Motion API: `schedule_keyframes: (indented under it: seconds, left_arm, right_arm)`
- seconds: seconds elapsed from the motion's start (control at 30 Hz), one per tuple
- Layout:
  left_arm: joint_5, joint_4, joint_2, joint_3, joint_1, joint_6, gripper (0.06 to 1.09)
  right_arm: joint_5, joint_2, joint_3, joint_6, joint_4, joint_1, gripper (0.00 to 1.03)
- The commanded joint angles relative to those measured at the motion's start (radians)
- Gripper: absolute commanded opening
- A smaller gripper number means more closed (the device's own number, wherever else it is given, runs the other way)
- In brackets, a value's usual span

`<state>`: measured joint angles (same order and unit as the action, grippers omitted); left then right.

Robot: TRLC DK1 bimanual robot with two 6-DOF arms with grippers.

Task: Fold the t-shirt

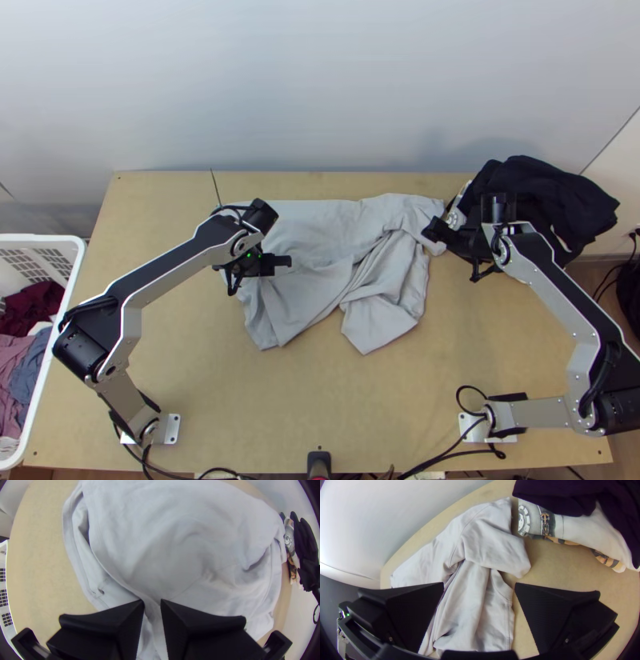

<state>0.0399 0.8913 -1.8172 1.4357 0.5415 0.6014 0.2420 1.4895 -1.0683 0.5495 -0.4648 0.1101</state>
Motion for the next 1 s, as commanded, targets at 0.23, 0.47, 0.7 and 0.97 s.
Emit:
schedule_keyframes:
  seconds: [0.23, 0.47, 0.7, 0.97]
  left_arm:
    - [0.055, -0.005, 0.001, 0.0, 0.005, -0.006, 0.1]
    - [0.064, -0.006, 0.013, -0.004, -0.017, -0.011, 0.1]
    - [0.063, -0.032, 0.053, 0.005, -0.089, -0.04, 0.1]
    - [0.063, -0.032, 0.064, 0.014, -0.112, -0.052, 0.1]
  right_arm:
    - [-0.001, 0.0, 0.01, 0.001, 0.0, 0.0, 0.99]
    - [0.0, 0.046, 0.001, 0.0, 0.017, 0.01, 0.99]
    - [-0.027, 0.187, -0.051, -0.017, 0.109, -0.013, 0.99]
    - [-0.155, 0.296, -0.105, -0.048, 0.143, -0.053, 0.99]
